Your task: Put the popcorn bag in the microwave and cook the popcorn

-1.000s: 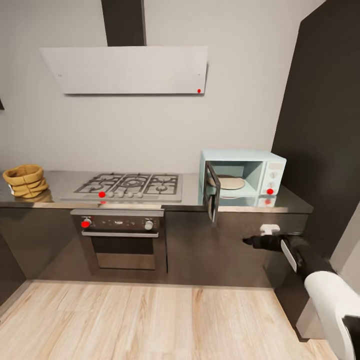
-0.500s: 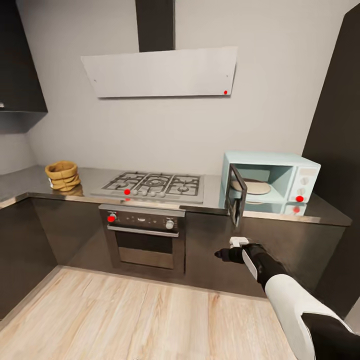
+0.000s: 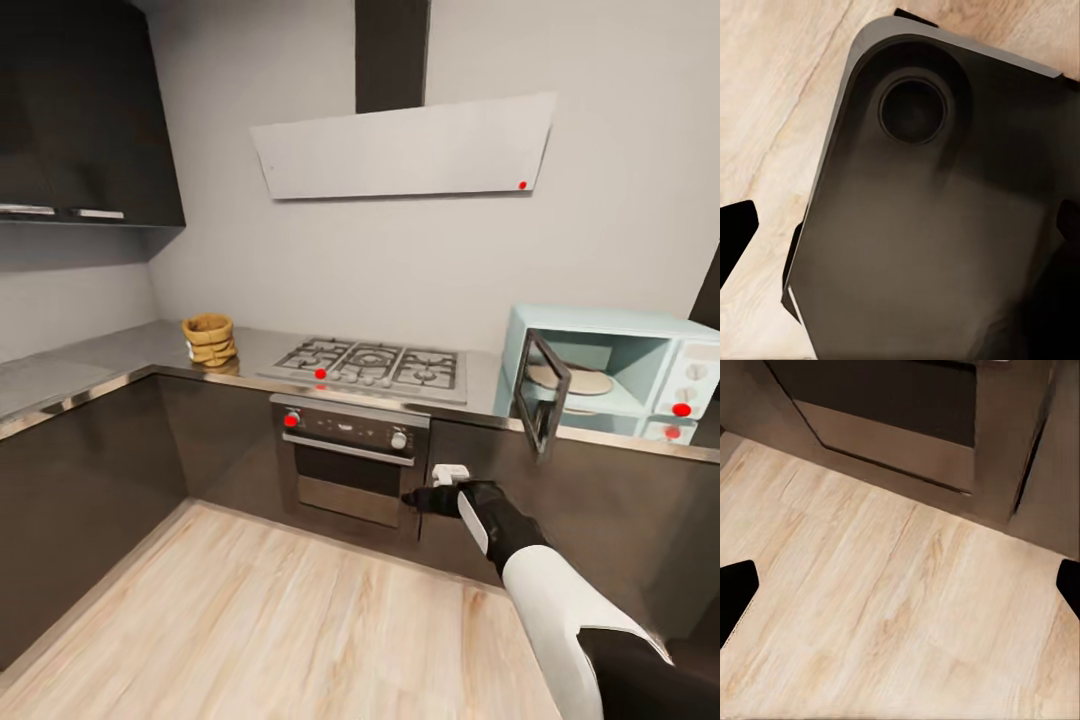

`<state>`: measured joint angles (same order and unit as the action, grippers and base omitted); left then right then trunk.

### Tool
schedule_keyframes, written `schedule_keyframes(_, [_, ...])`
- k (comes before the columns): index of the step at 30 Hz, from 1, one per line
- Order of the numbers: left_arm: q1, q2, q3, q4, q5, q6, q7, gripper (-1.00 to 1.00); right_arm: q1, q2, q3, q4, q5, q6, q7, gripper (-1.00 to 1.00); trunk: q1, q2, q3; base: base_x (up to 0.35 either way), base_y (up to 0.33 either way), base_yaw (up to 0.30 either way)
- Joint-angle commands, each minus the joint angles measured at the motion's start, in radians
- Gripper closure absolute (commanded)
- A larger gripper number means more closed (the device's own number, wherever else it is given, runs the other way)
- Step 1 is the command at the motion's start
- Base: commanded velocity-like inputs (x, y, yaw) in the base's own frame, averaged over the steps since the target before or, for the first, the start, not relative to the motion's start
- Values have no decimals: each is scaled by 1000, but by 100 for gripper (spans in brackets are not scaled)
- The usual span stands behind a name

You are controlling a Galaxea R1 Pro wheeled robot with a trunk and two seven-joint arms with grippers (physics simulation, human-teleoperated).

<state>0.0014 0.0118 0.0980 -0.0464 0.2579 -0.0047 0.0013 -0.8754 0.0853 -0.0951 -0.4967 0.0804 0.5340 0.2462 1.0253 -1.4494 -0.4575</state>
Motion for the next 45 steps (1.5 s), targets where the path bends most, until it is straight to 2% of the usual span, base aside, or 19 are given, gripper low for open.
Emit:
schedule_keyframes(1, [0, -1, 8, -1, 0, 0, 0, -100, -1, 2, -8, -2, 9, 5, 6, -100, 0, -1, -1, -166, 288, 300])
schedule_keyframes(8, [0, 0, 6, -1, 0, 0, -1, -100, -1, 6, -7, -13, 10, 4, 5, -100, 0, -1, -1, -118, 297, 300])
schedule_keyframes(12, [0, 0, 5, -1, 0, 0, 0, -100, 0, 10, -8, -63, 8, 10, 5, -100, 0, -1, -1, -7, 56, 300])
schedule_keyframes(24, [0, 0, 6, -1, 0, -1, -1, -100, 0, 0, -8, -71, 10, 11, 5, -100, 0, -1, -1, 19, 68, 300])
schedule_keyframes(36, [0, -1, 3, -1, -3, 0, -3, -100, -1, 0, -2, -75, 11, 3, 14, -100, 0, -1, -1, 161, 295, 36])
schedule_keyframes(38, [0, -1, 3, -1, -3, 0, -3, -100, 0, 2, 12, -109, 11, 6, 17, -100, 0, -1, -1, 36, 48, 0])
schedule_keyframes(39, [0, -1, 3, -1, -3, 0, -3, -100, 0, 5, 36, -154, 10, 11, 16, -100, 0, -1, -1, 15, 19, 0])
schedule_keyframes(40, [0, -1, 3, -1, -3, 0, -3, -100, 0, 9, 76, -234, 10, 26, 10, -100, 0, -1, -1, 6, 8, 0])
schedule_keyframes(41, [0, -1, 3, -1, -3, 0, -3, -100, 0, 12, 91, -278, 10, 45, 8, -100, 0, -1, -1, 4, 5, 0])
schedule_keyframes(43, [0, -1, 3, -1, -3, 0, -3, -100, 2, 26, 112, -411, 12, 163, 1, -100, 0, -1, -1, 1, 2, 0])
schedule_keyframes(44, [0, -1, 3, -1, -3, 0, -3, -100, -2, 34, 115, -449, 13, 213, -4, -100, 0, -1, -1, 0, 0, 0])
schedule_keyframes(45, [0, -1, 3, -1, -3, 0, -3, -100, -32, 49, 120, -498, 14, 297, -25, -100, 0, -1, -1, 0, 0, 0])
